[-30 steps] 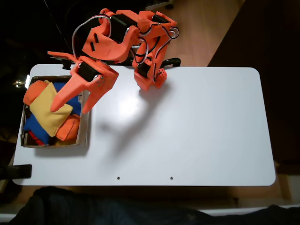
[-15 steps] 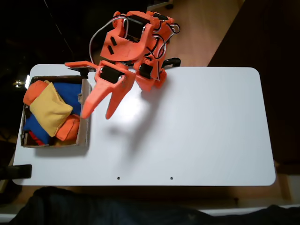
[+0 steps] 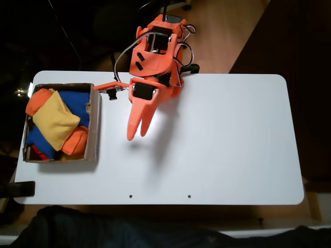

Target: Grasp a bag and put it in the box.

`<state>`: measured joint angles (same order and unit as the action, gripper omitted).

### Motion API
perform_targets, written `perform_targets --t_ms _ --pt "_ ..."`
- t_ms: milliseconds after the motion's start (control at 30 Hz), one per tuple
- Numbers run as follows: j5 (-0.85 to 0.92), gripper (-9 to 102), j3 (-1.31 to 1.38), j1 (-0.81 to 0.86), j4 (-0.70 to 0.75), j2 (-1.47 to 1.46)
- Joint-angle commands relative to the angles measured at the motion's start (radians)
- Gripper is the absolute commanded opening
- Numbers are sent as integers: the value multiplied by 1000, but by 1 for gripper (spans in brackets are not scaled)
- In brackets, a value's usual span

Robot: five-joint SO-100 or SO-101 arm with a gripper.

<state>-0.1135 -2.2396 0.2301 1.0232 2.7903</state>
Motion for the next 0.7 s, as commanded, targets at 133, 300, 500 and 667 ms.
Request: perform_targets --t_ms 133,300,500,667 --pt "-2 43 -80 -51 -17 74" --pt "2 40 -135 -78 -17 114" --pt "12 35 -206 -114 -15 169" --pt "21 16 -264 -135 -11 207"
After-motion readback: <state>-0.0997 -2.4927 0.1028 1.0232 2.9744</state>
